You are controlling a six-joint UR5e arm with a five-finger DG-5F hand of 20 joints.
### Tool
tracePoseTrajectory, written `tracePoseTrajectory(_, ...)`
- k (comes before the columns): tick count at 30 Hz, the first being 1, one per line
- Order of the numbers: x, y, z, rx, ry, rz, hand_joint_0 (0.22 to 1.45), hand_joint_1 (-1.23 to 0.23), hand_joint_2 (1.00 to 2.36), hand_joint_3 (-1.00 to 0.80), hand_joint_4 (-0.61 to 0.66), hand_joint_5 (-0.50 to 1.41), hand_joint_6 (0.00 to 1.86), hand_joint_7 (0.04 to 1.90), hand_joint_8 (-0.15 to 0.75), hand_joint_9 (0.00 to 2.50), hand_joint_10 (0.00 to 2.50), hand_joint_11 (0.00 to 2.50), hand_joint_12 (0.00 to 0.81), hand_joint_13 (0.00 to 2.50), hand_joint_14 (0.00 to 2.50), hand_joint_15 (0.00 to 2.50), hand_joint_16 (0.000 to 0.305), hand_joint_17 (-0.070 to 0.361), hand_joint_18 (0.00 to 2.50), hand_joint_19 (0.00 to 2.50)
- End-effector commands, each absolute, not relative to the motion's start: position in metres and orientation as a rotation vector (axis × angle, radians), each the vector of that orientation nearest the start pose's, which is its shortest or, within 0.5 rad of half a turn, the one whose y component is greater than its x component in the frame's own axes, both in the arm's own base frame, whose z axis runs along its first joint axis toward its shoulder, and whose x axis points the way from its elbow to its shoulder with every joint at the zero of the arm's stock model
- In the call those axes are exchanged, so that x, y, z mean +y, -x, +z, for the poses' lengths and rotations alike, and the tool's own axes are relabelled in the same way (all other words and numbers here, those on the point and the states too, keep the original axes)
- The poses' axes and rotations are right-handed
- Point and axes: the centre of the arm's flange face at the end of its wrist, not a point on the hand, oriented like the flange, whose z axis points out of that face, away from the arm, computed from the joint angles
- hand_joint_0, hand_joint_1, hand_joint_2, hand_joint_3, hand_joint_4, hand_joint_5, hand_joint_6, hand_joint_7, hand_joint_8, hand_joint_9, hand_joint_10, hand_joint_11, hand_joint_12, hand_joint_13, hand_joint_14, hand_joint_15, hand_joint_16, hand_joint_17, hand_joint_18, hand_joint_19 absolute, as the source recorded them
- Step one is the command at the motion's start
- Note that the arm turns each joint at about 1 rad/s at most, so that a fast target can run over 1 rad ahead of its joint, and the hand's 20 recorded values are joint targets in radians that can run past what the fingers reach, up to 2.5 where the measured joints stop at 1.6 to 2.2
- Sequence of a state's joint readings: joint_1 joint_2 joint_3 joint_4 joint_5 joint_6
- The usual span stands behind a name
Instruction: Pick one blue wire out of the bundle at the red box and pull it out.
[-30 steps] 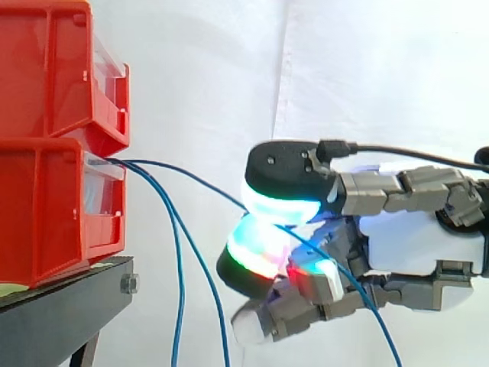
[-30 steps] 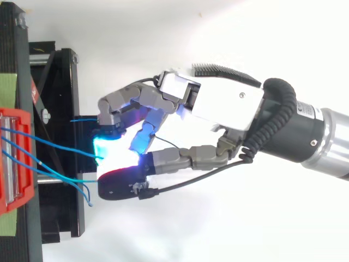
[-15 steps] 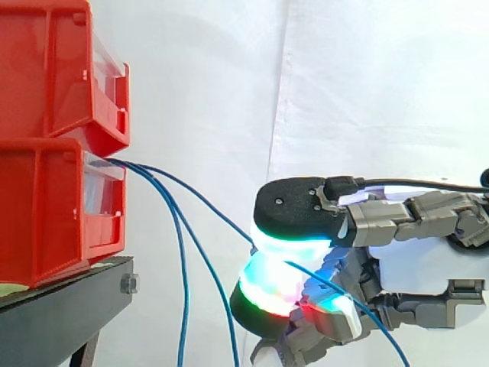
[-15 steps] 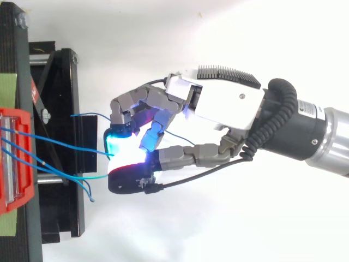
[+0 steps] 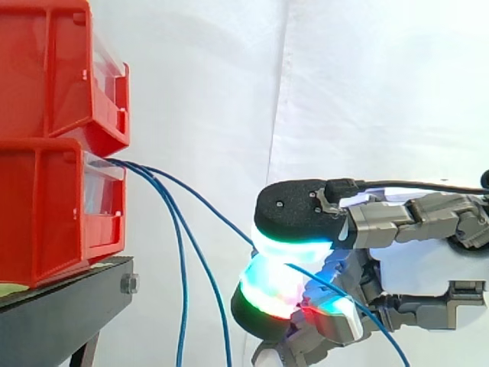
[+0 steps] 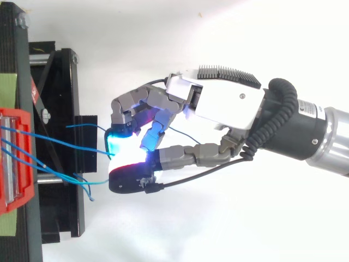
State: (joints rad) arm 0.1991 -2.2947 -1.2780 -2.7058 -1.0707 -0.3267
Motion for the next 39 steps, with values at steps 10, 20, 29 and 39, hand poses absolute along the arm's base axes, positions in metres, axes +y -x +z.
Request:
tracePoseTrajectory(10,-0.0337,-0.7472,0.2177,1.156,-1.129,0.739,0.63,-0.83,1.02,-0.04,0.04,-0.06,0.86,1.18,0.252,1.32,0.02,0.92,0.359,0.80,0.02,0.54,0.048,0.109,0.58,0.31)
tracePoseTrajectory(20,-0.0349,-0.7471,0.2177,1.155,-1.129,0.737,0.63,-0.82,1.02,-0.03,0.04,-0.06,0.86,1.17,0.250,1.32,0.03,0.89,0.361,0.81,0.02,0.54,0.049,0.109,0.58,0.31)
tracePoseTrajectory(29,-0.0339,-0.7468,0.2170,1.156,-1.130,0.737,0.63,-0.82,1.02,-0.05,0.04,-0.06,0.86,1.16,0.255,1.28,0.03,0.87,0.358,0.81,0.02,0.54,0.048,0.108,0.59,0.31)
tracePoseTrajectory(39,-0.0349,-0.7471,0.2188,1.154,-1.129,0.738,0.63,-0.82,1.02,-0.05,0.03,-0.06,0.86,1.16,0.251,1.26,0.02,0.82,0.356,0.81,0.02,0.53,0.048,0.108,0.58,0.31)
